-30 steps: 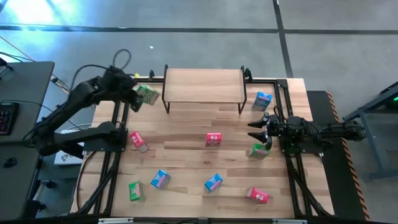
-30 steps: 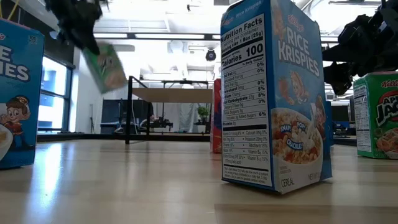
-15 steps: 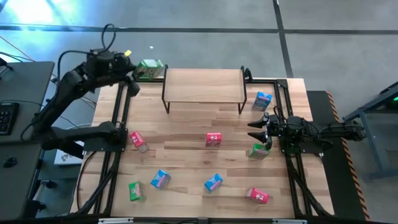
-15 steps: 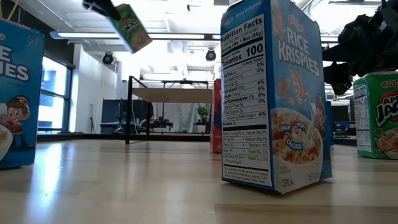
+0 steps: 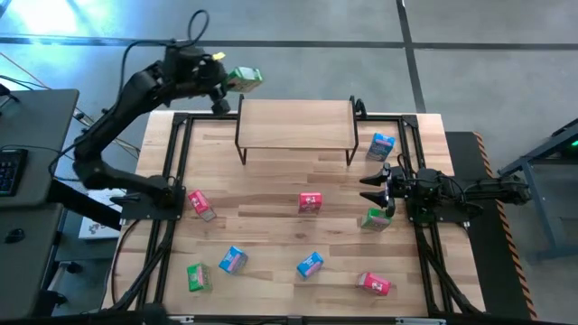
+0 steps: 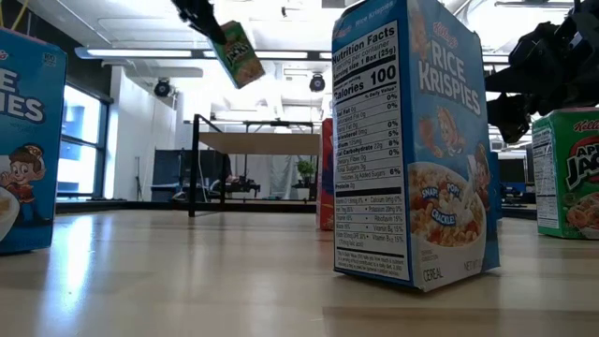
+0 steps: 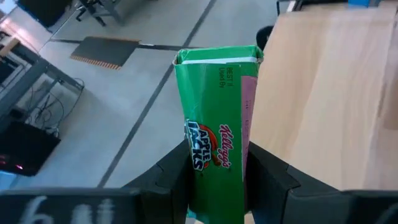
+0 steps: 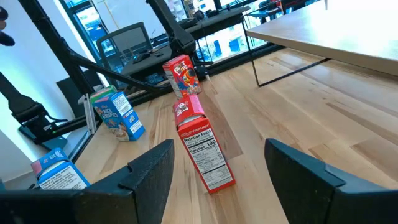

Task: Stack cereal on shelf
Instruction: Put the top green cereal box on the shelf

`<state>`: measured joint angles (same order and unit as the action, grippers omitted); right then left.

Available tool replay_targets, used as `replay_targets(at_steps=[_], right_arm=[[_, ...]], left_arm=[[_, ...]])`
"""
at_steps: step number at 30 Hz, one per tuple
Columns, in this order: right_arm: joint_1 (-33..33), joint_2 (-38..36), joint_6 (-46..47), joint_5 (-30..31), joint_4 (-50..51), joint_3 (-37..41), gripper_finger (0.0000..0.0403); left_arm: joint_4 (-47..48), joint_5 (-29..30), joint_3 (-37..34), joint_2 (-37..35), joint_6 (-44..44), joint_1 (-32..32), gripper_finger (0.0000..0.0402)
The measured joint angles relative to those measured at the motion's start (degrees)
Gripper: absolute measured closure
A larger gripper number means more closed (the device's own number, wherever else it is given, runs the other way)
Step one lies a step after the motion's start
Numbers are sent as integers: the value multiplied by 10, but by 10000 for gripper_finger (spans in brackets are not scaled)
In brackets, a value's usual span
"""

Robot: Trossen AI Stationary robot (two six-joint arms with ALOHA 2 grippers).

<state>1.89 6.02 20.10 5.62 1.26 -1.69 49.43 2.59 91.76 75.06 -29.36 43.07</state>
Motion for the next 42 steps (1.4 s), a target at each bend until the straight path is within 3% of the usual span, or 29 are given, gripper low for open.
replay_targets(at_steps=[20, 29, 42], right_arm=[[0, 0, 0, 0, 0, 0, 159], [0, 0, 0, 0, 0, 0, 159], [0, 0, 0, 0, 0, 0, 159]], left_arm=[[196, -27, 188, 218, -79, 6, 285], [245, -67, 223, 249, -153, 18, 285], [263, -65, 222, 259, -155, 39, 285]])
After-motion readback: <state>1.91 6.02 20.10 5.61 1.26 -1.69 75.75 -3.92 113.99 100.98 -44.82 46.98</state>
